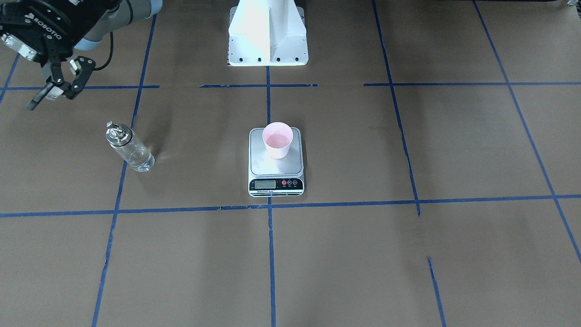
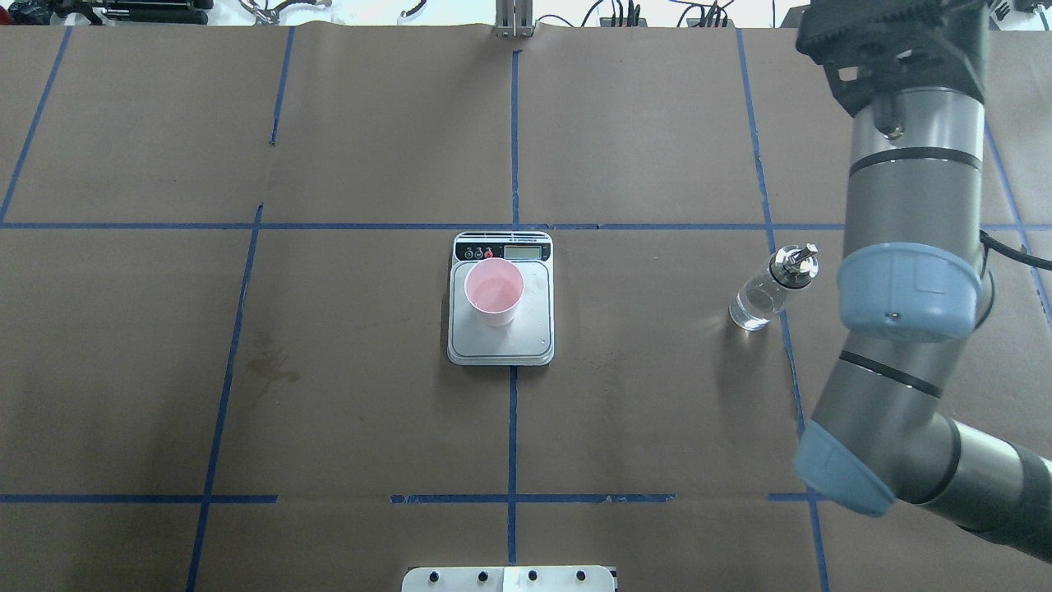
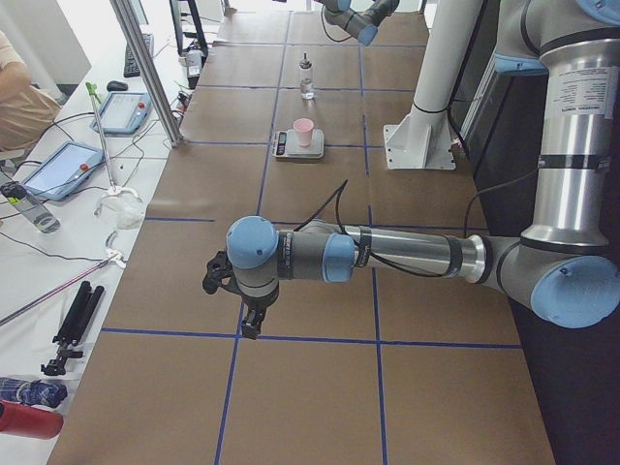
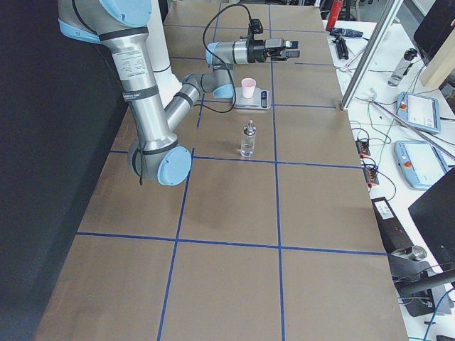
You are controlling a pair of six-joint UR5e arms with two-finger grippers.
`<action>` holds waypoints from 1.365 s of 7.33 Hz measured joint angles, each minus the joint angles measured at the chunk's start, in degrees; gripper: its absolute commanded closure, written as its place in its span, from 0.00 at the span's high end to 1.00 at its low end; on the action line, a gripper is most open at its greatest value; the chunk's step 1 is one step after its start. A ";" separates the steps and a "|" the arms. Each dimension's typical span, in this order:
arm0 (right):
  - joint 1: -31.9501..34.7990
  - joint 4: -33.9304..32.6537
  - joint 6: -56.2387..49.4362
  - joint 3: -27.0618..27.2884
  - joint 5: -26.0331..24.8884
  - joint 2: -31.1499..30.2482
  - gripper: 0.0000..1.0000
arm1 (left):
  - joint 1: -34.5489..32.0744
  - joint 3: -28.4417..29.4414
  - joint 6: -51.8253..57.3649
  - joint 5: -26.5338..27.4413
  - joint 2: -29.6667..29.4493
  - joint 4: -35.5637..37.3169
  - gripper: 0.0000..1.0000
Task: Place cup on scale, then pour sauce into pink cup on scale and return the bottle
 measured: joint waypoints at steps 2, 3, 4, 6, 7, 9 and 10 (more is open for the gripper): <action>5.85 1.86 1.45 7.05 9.16 -14.62 1.00 | 0.00 -0.04 0.00 0.00 0.00 0.00 1.00; 8.47 6.55 1.55 8.73 13.89 -22.00 1.00 | 0.00 -0.07 0.00 0.00 0.00 -0.02 1.00; 11.02 13.18 1.54 8.13 18.41 -27.84 1.00 | 0.00 -0.04 0.02 0.00 0.00 -0.06 1.00; 18.01 22.35 1.49 4.66 27.65 -34.18 1.00 | 0.00 0.01 0.08 0.00 0.00 -0.09 1.00; 21.91 23.78 1.51 3.41 32.40 -35.62 1.00 | 0.00 0.05 0.08 0.00 0.00 -0.09 1.00; 31.90 24.51 1.56 1.66 44.13 -37.78 1.00 | 0.00 0.08 0.09 0.00 0.00 -0.09 1.00; 36.50 24.57 1.53 0.77 49.55 -38.32 1.00 | 0.00 0.08 0.09 0.00 0.00 -0.09 1.00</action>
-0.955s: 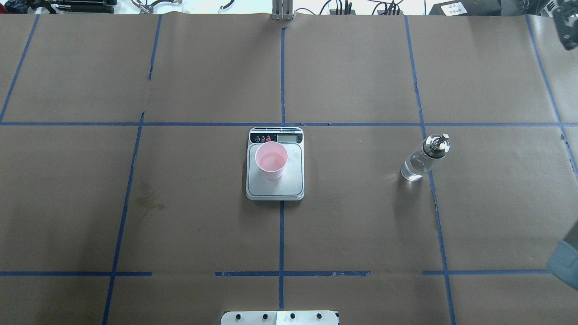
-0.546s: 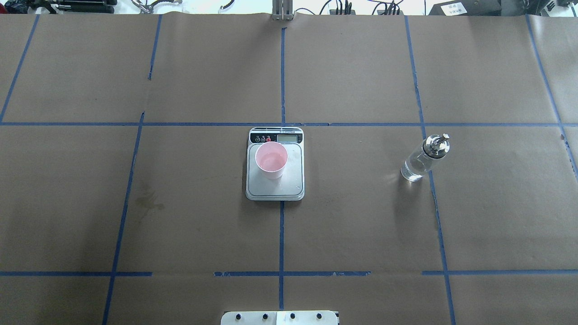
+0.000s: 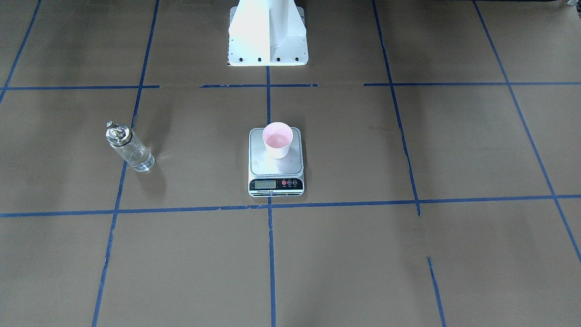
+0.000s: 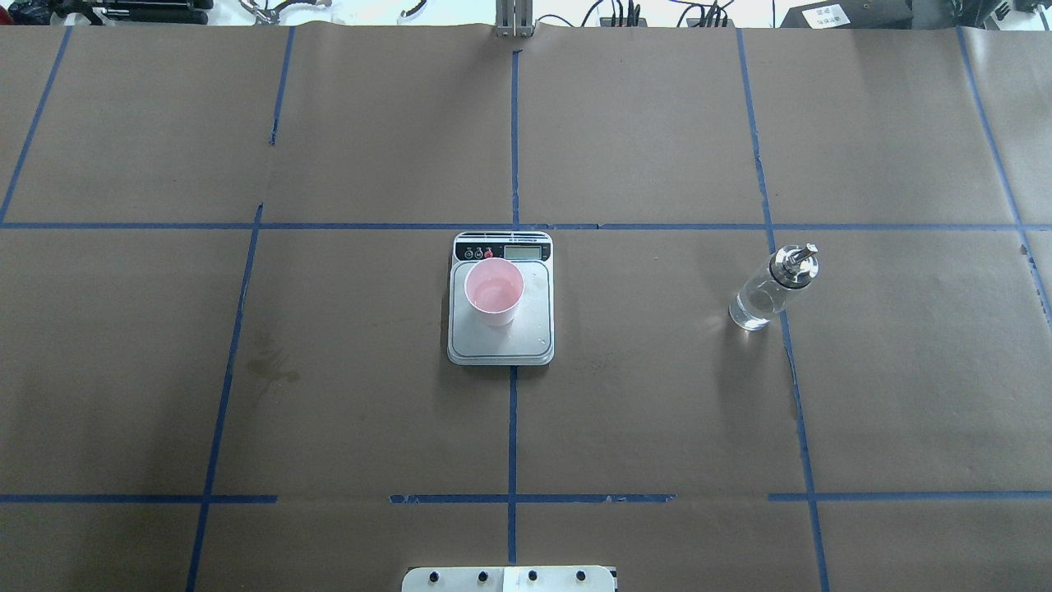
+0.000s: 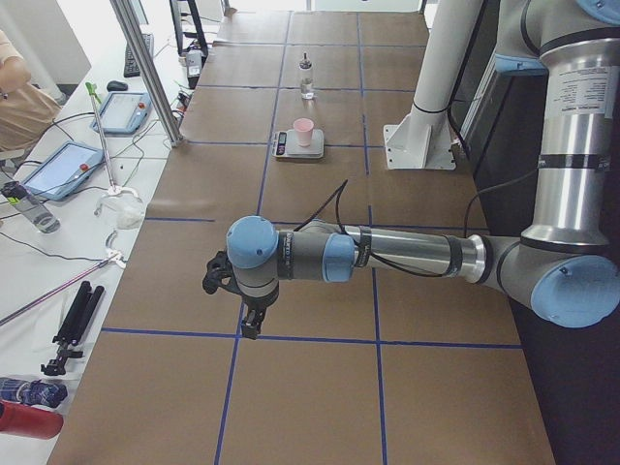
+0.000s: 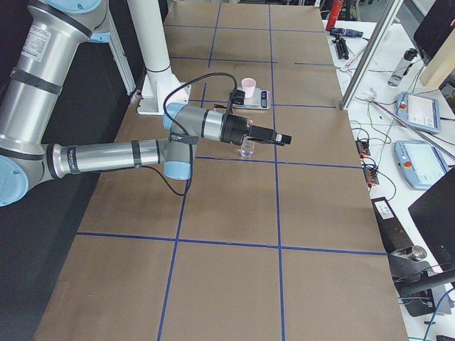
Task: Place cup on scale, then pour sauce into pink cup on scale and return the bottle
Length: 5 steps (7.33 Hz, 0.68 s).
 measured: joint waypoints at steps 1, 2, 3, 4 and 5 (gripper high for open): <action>4.78 0.02 -0.06 -1.54 6.28 0.00 1.00 | 0.00 0.00 -0.02 0.00 0.00 0.00 1.00; 8.30 0.03 -0.14 -3.12 11.51 0.58 1.00 | 0.00 0.00 -0.06 0.00 0.00 0.00 1.00; 10.20 0.00 -0.14 -4.22 14.06 1.08 1.00 | 0.00 0.00 -0.08 0.00 0.00 0.00 1.00; 11.50 -0.07 -0.15 -5.32 15.38 1.54 1.00 | 0.00 0.00 -0.08 0.00 0.00 0.00 1.00; 12.30 -0.20 -0.27 -6.46 15.91 1.88 1.00 | 0.00 0.00 -0.09 0.00 0.00 0.02 1.00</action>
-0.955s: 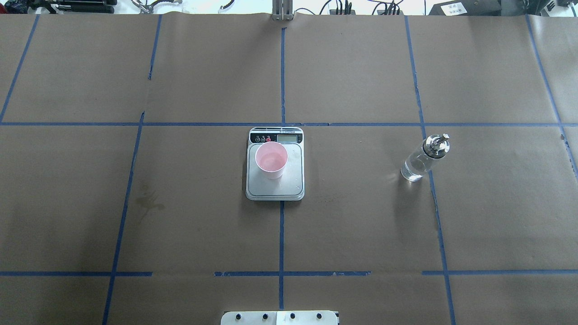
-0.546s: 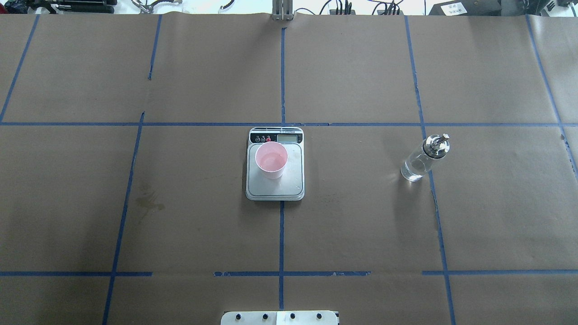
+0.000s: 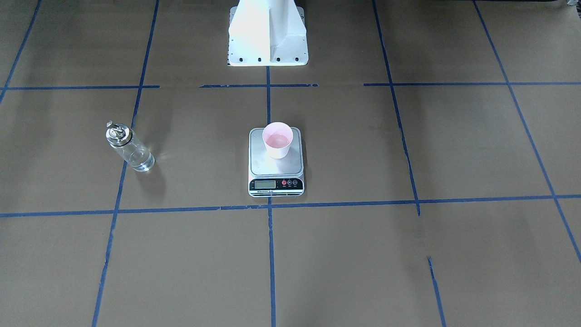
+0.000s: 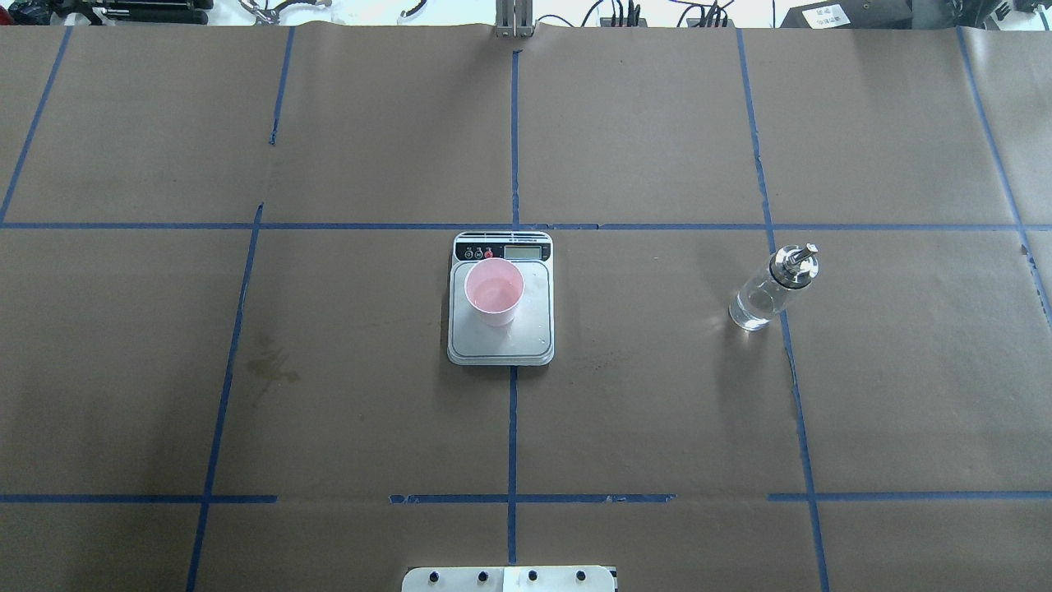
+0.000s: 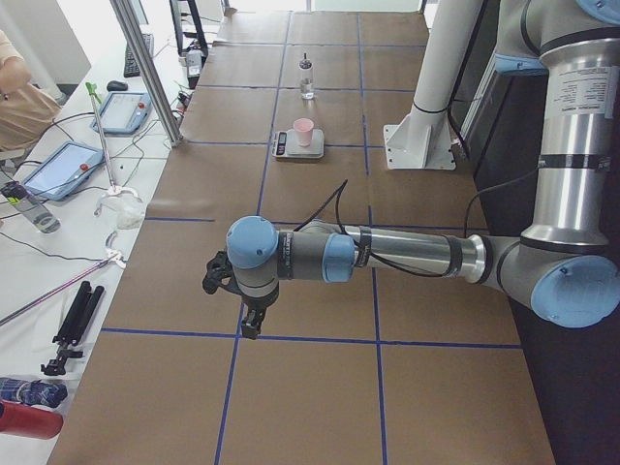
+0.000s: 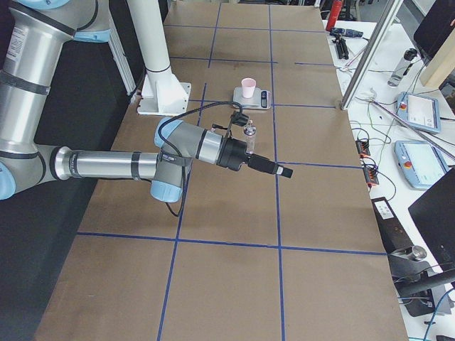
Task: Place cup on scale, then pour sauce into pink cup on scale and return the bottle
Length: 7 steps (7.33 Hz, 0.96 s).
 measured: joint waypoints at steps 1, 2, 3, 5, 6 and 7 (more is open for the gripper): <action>0.37 -0.24 -0.21 -1.28 0.20 0.43 1.00 | 0.00 0.00 0.00 0.00 0.00 0.04 1.00; 0.49 -0.40 -0.34 -2.58 0.29 0.88 1.00 | 0.00 0.00 0.00 0.00 0.00 0.06 1.00; 0.77 -0.75 -0.28 -3.60 0.65 1.17 1.00 | 0.00 0.00 0.00 0.00 0.00 0.06 1.00; 5.35 -8.52 0.49 -5.16 9.72 4.59 1.00 | 0.00 0.00 0.00 0.00 0.00 0.07 1.00; 8.19 -16.59 2.37 -5.49 16.44 7.85 1.00 | 0.00 -0.01 0.02 0.00 0.00 0.05 1.00; 10.55 -26.83 4.92 -5.47 22.63 11.85 1.00 | 0.00 -0.05 0.05 0.00 0.00 0.00 1.00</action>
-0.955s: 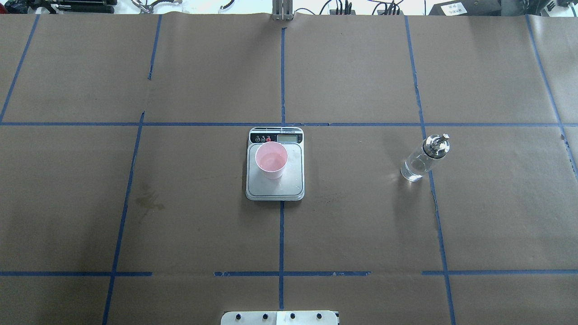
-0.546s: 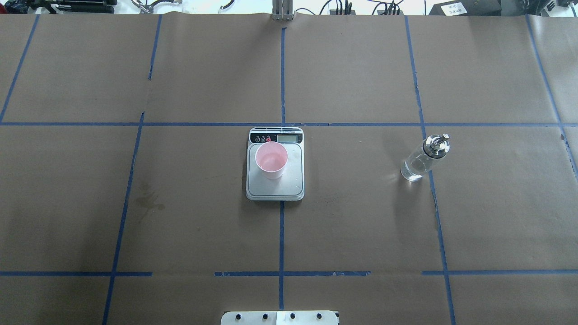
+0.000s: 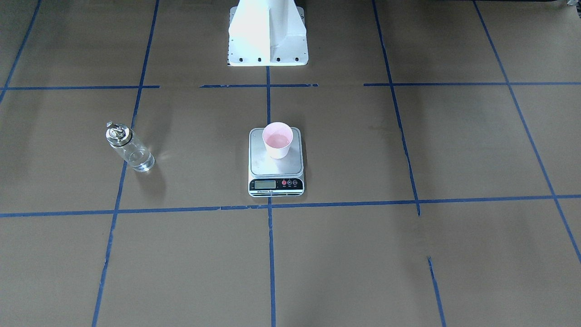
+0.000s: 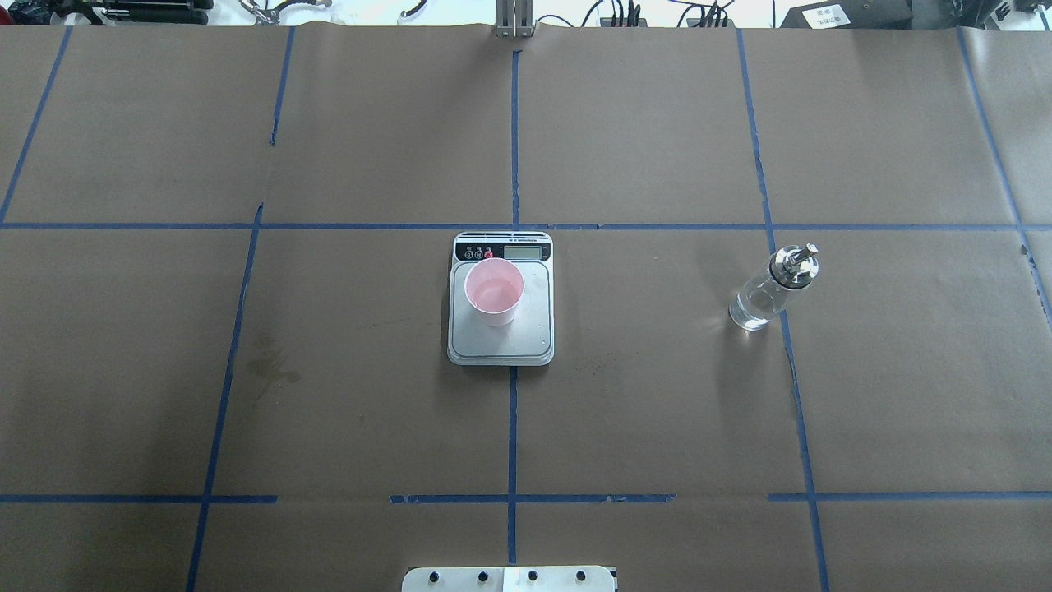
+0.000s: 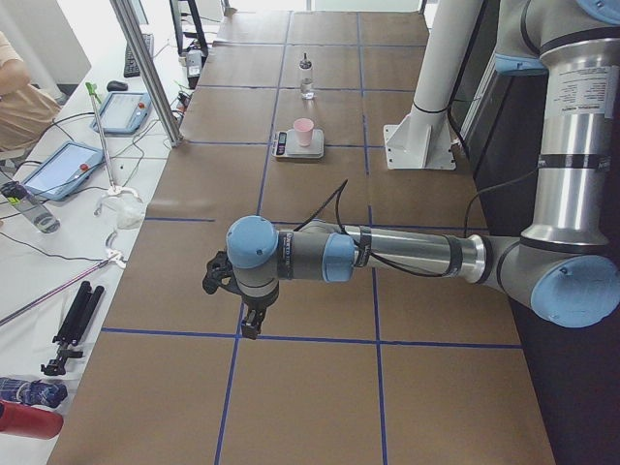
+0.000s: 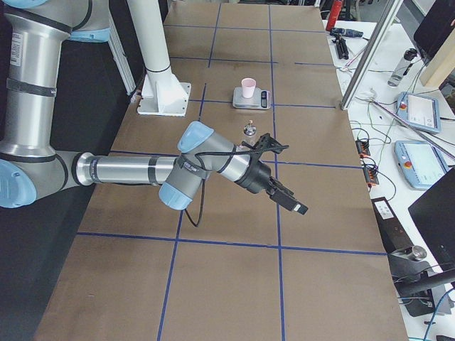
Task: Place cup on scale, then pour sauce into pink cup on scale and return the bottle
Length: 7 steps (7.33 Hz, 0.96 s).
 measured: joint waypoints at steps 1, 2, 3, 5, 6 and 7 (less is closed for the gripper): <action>2.57 -13.23 1.07 0.15 6.33 4.42 1.00 | 0.00 -0.10 0.02 0.00 0.00 -0.06 1.00; 4.46 -24.44 0.94 -0.13 10.46 7.48 1.00 | 0.00 -0.22 0.03 0.00 0.00 -0.09 1.00; 5.17 -30.29 0.61 -1.37 11.88 8.72 1.00 | 0.00 -0.30 0.03 0.00 0.00 -0.10 1.00; 5.43 -41.17 0.35 -2.50 12.70 11.40 1.00 | 0.00 -0.19 0.03 0.00 0.00 -0.10 1.00; 4.87 -48.49 0.35 -1.91 12.86 13.29 1.00 | 0.00 -0.05 0.03 0.00 0.00 -0.10 1.00; 2.76 -54.36 0.40 -1.53 12.95 14.89 1.00 | 0.00 0.00 0.05 0.00 0.00 -0.10 1.00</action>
